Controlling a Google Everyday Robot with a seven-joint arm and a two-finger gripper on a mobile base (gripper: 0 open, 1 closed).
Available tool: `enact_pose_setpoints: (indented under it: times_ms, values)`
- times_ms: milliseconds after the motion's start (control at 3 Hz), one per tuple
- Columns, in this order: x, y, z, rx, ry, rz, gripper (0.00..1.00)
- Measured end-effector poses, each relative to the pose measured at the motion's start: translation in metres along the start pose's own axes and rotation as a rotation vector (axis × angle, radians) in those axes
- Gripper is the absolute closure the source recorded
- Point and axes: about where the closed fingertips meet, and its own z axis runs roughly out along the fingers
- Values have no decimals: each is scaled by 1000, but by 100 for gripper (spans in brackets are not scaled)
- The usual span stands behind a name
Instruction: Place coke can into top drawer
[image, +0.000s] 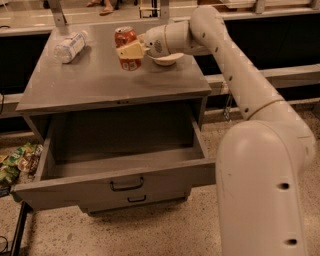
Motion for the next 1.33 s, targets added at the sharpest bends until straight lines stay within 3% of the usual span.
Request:
enact_pose_setpoints:
  times_ms: [333,1333]
  values:
    - [6,35,-28,-13,36,63,100]
    - [28,156,-82,43,36,106,100]
